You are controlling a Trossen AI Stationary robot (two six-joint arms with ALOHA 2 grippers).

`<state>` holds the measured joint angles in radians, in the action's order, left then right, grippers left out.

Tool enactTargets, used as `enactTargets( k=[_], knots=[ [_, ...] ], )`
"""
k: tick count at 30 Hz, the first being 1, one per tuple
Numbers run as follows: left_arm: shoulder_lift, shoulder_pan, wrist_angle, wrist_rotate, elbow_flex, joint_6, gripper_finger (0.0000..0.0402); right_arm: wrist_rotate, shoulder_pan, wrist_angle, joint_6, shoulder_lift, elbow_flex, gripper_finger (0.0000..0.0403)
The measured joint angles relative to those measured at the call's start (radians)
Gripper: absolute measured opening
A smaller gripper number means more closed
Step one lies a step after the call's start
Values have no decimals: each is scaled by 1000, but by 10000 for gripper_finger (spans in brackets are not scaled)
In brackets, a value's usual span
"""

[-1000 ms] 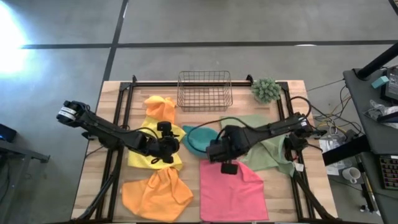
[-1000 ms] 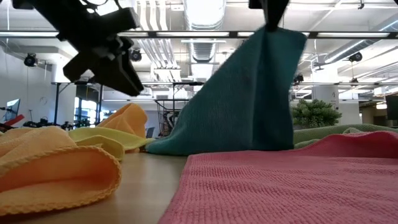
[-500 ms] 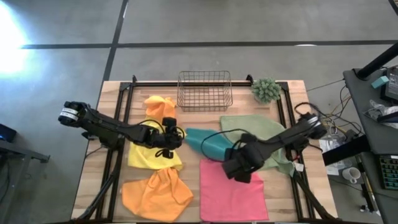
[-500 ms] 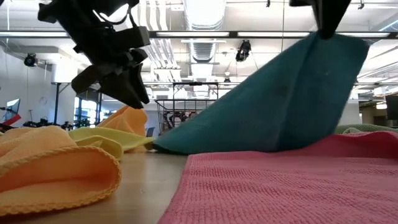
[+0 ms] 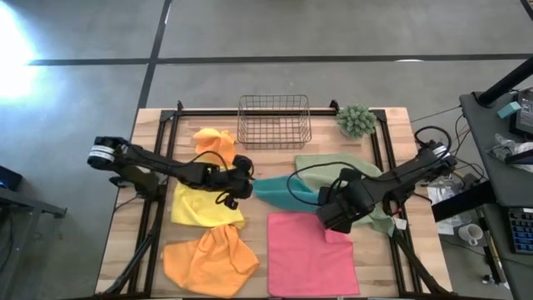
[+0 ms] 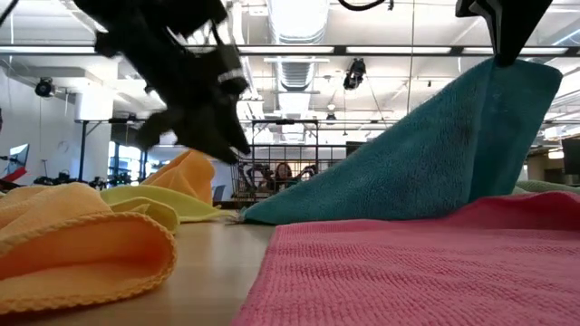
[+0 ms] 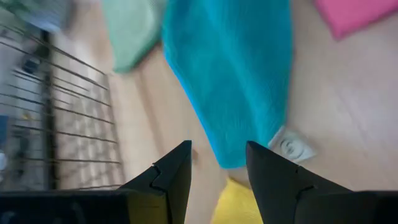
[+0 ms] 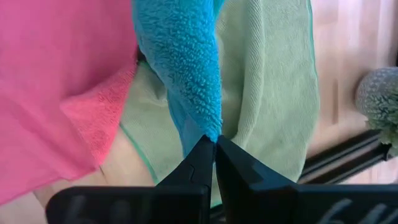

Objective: Fold microfiber towels
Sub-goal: Fold the blue microfiber cloth

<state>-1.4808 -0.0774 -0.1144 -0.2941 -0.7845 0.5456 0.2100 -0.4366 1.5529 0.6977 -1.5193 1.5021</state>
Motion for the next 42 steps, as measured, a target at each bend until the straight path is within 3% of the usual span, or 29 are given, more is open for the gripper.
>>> enactTargets(
  k=[5,30,33,38,42],
  knots=[
    [-71,8,6,106,-7,8,136,-2,0,2,-9,1,0,8],
    [-342,51,202,118,-39,89,133,-34,3,-16,22,0,1,8],
    [-330,49,196,117,-38,89,106,-35,3,-15,27,0,1,8],
    [-272,47,156,111,-30,89,18,-35,5,-15,45,0,1,8],
    [-233,47,144,111,-31,86,7,-34,5,-16,61,0,1,8]
  ],
)
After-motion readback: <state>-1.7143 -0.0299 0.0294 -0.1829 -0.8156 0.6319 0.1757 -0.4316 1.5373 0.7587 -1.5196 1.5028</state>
